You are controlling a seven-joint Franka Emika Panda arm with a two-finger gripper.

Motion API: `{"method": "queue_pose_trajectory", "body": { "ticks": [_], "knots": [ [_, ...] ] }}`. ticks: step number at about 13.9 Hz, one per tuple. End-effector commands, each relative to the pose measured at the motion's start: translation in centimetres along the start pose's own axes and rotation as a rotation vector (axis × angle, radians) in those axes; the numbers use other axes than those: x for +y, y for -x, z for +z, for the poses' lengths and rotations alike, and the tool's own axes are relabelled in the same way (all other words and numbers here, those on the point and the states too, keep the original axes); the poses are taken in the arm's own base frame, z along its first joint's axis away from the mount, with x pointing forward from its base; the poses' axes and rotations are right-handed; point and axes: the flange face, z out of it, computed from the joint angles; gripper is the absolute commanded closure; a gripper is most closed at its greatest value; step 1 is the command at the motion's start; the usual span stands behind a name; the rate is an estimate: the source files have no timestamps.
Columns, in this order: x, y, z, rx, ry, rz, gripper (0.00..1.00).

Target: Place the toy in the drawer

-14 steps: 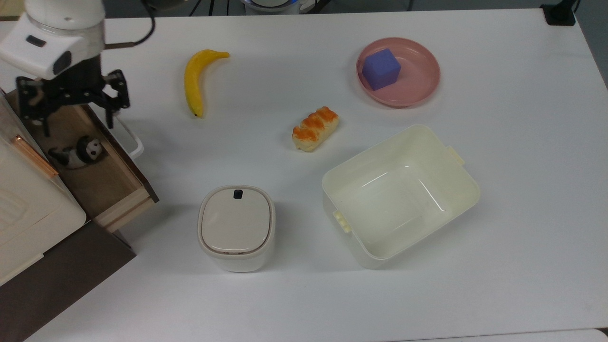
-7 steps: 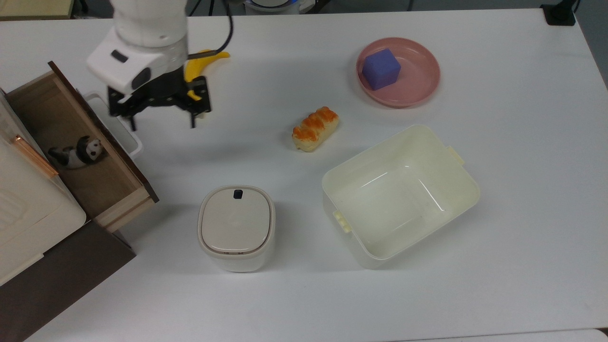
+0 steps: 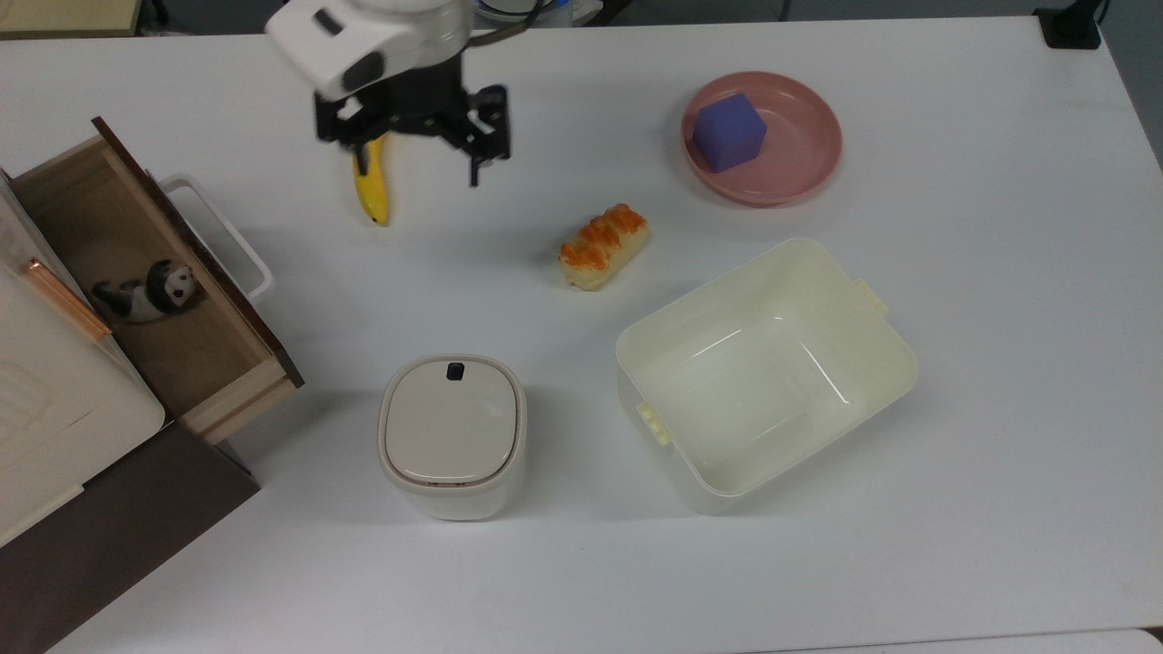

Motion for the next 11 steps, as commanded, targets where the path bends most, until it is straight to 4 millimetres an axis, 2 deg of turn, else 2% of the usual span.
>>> {"method": "queue_pose_trajectory", "body": {
  "ticks": [1,4,5,6,11],
  "knots": [
    [-1.7,3.7,-1.3,-0.04,-0.01,0.009,0.0],
    [-2.2,4.9,-2.9,-0.057,-0.05,0.065,0.0],
    [-2.2,4.8,-3.0,-0.054,-0.052,0.127,0.0],
    [-2.6,4.9,-3.1,-0.054,-0.05,0.135,0.0],
    [-1.8,4.4,-3.4,-0.045,-0.047,0.144,0.0]
  ]
}}
